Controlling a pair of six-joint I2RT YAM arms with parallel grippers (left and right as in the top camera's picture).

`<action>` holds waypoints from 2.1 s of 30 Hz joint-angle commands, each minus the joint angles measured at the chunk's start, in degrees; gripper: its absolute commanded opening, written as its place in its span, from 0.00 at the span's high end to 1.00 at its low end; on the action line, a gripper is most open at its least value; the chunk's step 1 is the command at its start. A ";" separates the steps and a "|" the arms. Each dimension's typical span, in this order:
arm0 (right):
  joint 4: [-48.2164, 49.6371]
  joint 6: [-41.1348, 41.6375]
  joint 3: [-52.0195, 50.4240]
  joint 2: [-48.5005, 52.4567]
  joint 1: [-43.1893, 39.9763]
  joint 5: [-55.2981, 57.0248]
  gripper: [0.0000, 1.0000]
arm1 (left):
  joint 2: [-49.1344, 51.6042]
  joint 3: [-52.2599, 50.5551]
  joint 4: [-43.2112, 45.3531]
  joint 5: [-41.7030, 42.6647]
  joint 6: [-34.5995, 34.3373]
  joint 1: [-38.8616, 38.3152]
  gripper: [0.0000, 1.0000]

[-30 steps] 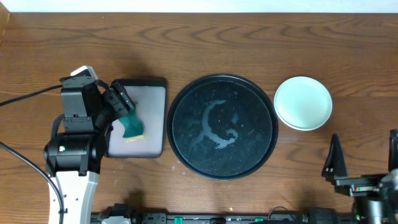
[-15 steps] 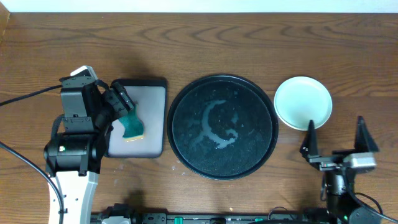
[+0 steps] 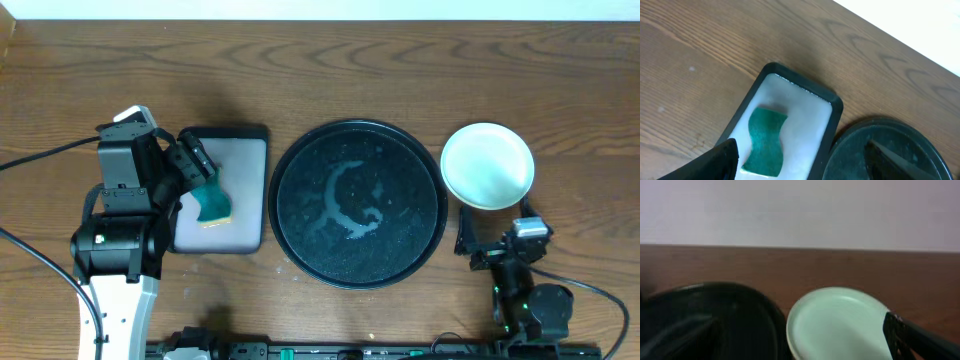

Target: Clean dirty plates on tray and stack at the side

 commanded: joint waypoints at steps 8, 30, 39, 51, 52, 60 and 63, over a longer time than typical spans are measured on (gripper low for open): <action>-0.35 -0.44 -0.07 -0.39 0.68 0.50 0.01 | 0.07 1.01 0.00 -0.48 -0.04 0.17 0.20; -0.35 -0.44 -0.07 -0.39 0.68 0.50 0.01 | -4.04 -0.92 -0.48 -0.48 -0.04 0.07 0.20; -0.35 -0.44 -0.07 -0.39 0.68 0.50 0.01 | -27.78 -2.47 -1.62 -0.52 -0.02 0.07 0.20; -0.35 -0.44 -0.07 -0.39 0.68 0.50 0.01 | -56.15 -5.44 -9.68 -1.38 0.83 0.07 0.20; -0.35 -0.44 -0.07 -0.39 0.68 0.50 0.01 | -57.51 -6.34 -9.90 -1.38 0.81 0.09 0.20; -0.35 -0.44 -0.07 -0.39 0.68 0.50 0.01 | -58.62 -14.21 -6.03 -1.14 -1.51 0.13 0.20; -0.35 -0.44 -0.07 -0.39 0.68 0.50 0.01 | -58.62 -20.24 6.86 -1.11 -2.80 0.13 0.20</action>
